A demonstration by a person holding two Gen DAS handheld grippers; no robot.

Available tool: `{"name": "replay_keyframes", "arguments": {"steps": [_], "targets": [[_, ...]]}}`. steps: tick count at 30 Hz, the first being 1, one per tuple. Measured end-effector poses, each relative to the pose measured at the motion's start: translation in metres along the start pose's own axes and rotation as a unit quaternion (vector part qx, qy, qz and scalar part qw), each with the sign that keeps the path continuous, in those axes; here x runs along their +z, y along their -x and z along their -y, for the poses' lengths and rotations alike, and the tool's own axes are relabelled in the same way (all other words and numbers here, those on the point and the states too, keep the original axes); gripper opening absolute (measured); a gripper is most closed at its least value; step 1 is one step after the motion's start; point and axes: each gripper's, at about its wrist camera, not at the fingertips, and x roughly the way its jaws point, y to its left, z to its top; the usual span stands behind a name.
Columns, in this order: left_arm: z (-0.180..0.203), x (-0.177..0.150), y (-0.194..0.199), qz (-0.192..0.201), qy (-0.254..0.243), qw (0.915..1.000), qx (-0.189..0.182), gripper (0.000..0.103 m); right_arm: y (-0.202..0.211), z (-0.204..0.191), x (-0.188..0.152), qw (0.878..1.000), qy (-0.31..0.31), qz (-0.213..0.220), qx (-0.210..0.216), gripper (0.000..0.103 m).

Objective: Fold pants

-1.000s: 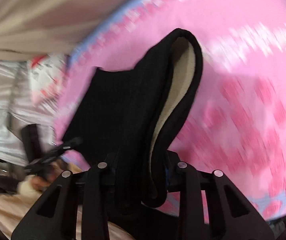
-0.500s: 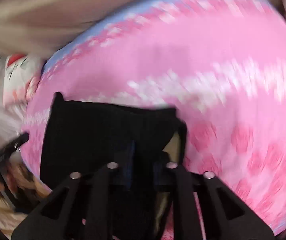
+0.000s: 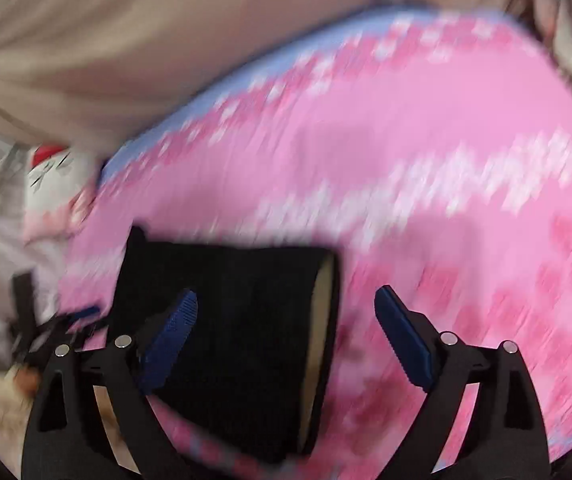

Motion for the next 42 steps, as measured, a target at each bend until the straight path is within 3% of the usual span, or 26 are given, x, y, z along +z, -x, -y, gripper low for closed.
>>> {"name": "replay_keyframes", "arguments": {"steps": [3, 5, 8, 12, 13, 16, 18, 19, 20, 22, 23, 24, 25, 26, 30, 33, 42], "targets": [[-0.014, -0.011, -0.008, -0.038, 0.025, 0.9983, -0.037, 0.089, -0.028, 0.007, -0.030, 0.998, -0.013, -0.062, -0.006, 0.084], [-0.023, -0.020, -0.016, -0.068, 0.041, 0.9955, -0.051, 0.089, -0.047, 0.011, -0.048, 0.995, -0.042, -0.087, 0.003, 0.075], [-0.031, -0.028, -0.028, -0.100, 0.076, 0.9880, -0.090, 0.091, -0.058, -0.001, -0.057, 0.996, -0.048, -0.080, 0.010, 0.071], [-0.031, -0.031, -0.035, -0.115, 0.089, 0.9833, -0.110, 0.091, -0.061, -0.009, -0.053, 0.995, -0.046, -0.090, 0.002, 0.069], [-0.029, -0.031, -0.037, -0.116, 0.090, 0.9820, -0.119, 0.092, -0.061, -0.008, -0.052, 0.995, -0.047, -0.091, 0.004, 0.065], [-0.016, -0.032, -0.041, -0.117, 0.062, 0.9854, -0.106, 0.098, -0.059, -0.008, -0.050, 0.993, -0.063, -0.096, 0.018, 0.046], [-0.006, -0.031, -0.044, -0.121, 0.040, 0.9880, -0.087, 0.098, -0.057, -0.011, -0.047, 0.993, -0.064, -0.095, 0.013, 0.044], [0.001, -0.030, -0.044, -0.121, 0.027, 0.9875, -0.097, 0.097, -0.057, -0.011, -0.047, 0.994, -0.064, -0.093, 0.011, 0.044], [0.006, -0.031, -0.041, -0.115, 0.020, 0.9877, -0.104, 0.087, -0.057, -0.010, -0.047, 0.994, -0.067, -0.091, 0.010, 0.053], [0.014, -0.034, -0.040, -0.110, 0.007, 0.9898, -0.091, 0.086, -0.061, -0.005, -0.051, 0.992, -0.090, -0.085, 0.013, 0.065], [0.014, -0.035, -0.040, -0.108, 0.010, 0.9901, -0.090, 0.085, -0.060, -0.005, -0.051, 0.992, -0.092, -0.080, 0.012, 0.065], [0.013, -0.035, -0.040, -0.106, 0.014, 0.9901, -0.091, 0.083, -0.059, -0.007, -0.050, 0.993, -0.082, -0.084, 0.000, 0.062], [0.011, -0.036, -0.038, -0.101, 0.020, 0.9904, -0.093, 0.080, -0.060, -0.012, -0.048, 0.993, -0.075, -0.090, -0.004, 0.049], [0.008, -0.037, -0.036, -0.096, 0.023, 0.9902, -0.099, 0.069, -0.058, -0.012, -0.047, 0.992, -0.083, -0.092, 0.003, 0.040], [0.005, -0.034, -0.014, -0.080, 0.021, 0.9890, -0.123, 0.029, -0.039, -0.023, -0.039, 0.993, -0.076, -0.095, 0.007, 0.032], [-0.005, -0.028, 0.007, -0.081, 0.036, 0.9825, -0.164, 0.024, -0.017, -0.038, -0.028, 0.992, -0.071, -0.099, 0.036, 0.029], [-0.019, -0.028, 0.101, -0.106, 0.050, 0.9601, -0.254, 0.023, 0.048, -0.101, -0.019, 0.981, -0.012, -0.164, 0.102, 0.028]]}}
